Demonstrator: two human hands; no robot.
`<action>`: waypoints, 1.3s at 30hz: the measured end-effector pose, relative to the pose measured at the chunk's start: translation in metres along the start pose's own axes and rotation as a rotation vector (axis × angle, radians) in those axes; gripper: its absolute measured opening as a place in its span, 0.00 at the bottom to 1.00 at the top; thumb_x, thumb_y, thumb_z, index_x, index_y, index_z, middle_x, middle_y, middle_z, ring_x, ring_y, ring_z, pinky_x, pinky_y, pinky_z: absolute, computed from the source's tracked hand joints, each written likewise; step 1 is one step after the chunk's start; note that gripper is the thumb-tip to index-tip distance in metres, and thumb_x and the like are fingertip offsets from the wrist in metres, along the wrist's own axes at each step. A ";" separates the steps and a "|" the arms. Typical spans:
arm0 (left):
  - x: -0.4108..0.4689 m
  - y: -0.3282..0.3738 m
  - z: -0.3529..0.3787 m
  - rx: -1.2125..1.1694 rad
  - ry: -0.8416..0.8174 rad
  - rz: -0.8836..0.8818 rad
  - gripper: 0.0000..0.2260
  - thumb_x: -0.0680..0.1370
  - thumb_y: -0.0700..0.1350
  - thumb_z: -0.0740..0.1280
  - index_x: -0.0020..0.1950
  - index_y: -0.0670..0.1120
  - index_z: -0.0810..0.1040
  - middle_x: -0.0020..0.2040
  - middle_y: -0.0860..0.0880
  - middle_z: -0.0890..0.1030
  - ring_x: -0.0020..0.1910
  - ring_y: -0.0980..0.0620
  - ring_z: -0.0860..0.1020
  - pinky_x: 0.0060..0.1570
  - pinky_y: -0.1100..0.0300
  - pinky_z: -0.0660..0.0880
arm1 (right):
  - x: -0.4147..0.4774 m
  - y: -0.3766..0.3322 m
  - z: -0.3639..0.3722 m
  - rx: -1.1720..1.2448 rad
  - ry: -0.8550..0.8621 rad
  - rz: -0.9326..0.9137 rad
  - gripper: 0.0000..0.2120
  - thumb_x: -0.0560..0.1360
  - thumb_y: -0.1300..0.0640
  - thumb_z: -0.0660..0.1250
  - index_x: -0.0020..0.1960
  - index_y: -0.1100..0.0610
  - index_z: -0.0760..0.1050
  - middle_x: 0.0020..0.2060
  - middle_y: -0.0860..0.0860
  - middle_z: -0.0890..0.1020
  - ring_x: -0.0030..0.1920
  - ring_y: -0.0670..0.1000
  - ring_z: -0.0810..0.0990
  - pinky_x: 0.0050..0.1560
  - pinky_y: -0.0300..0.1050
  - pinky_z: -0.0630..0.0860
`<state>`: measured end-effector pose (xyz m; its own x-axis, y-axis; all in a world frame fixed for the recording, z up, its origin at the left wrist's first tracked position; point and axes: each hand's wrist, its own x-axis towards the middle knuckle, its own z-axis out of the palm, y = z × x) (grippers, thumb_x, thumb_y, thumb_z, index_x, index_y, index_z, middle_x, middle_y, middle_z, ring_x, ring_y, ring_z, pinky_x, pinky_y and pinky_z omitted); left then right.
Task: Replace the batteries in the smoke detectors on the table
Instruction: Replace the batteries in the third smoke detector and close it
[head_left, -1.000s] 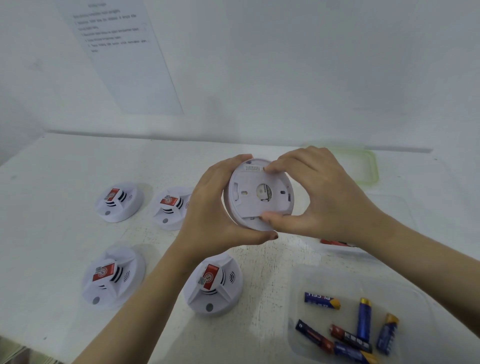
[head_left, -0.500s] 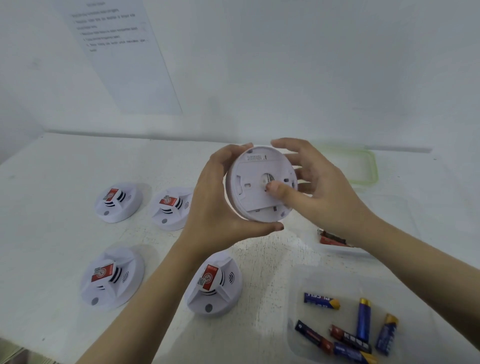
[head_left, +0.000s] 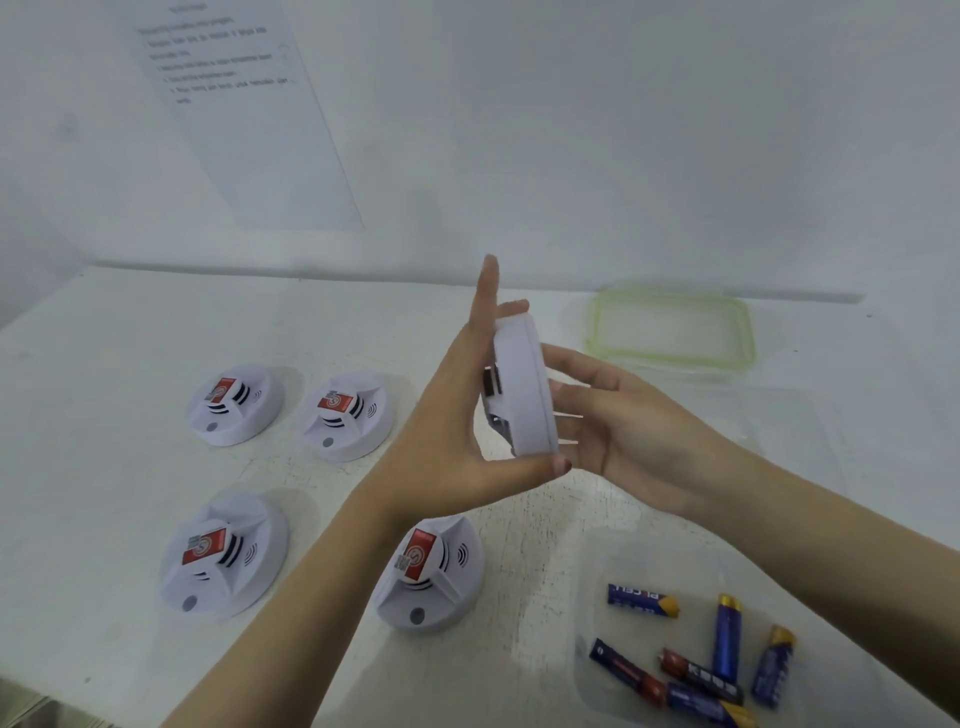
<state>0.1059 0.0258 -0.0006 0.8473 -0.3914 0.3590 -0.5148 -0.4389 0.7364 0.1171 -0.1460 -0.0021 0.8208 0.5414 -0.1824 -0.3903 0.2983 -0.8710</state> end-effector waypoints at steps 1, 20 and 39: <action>0.000 0.000 0.000 0.042 -0.003 -0.001 0.55 0.66 0.46 0.79 0.78 0.49 0.40 0.73 0.50 0.64 0.71 0.54 0.66 0.64 0.69 0.65 | -0.001 -0.002 0.000 -0.035 -0.011 0.006 0.17 0.80 0.60 0.57 0.67 0.52 0.71 0.57 0.58 0.81 0.55 0.60 0.81 0.50 0.53 0.79; -0.005 -0.011 0.003 -0.074 0.147 -0.069 0.48 0.61 0.48 0.82 0.74 0.44 0.60 0.65 0.53 0.75 0.64 0.57 0.74 0.60 0.69 0.70 | -0.010 -0.005 -0.013 0.273 -0.076 -0.096 0.24 0.74 0.52 0.56 0.70 0.47 0.67 0.63 0.54 0.77 0.57 0.62 0.79 0.51 0.62 0.76; -0.008 -0.008 0.001 0.032 0.245 0.001 0.39 0.63 0.52 0.79 0.70 0.43 0.68 0.65 0.55 0.74 0.64 0.59 0.74 0.60 0.66 0.73 | -0.009 -0.004 -0.015 -0.307 0.001 -0.247 0.40 0.64 0.70 0.72 0.66 0.38 0.67 0.56 0.52 0.80 0.53 0.57 0.81 0.43 0.53 0.81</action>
<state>0.1027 0.0313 -0.0098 0.8511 -0.1860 0.4909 -0.5163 -0.4658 0.7187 0.1177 -0.1640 -0.0043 0.8747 0.4821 0.0501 -0.0376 0.1705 -0.9846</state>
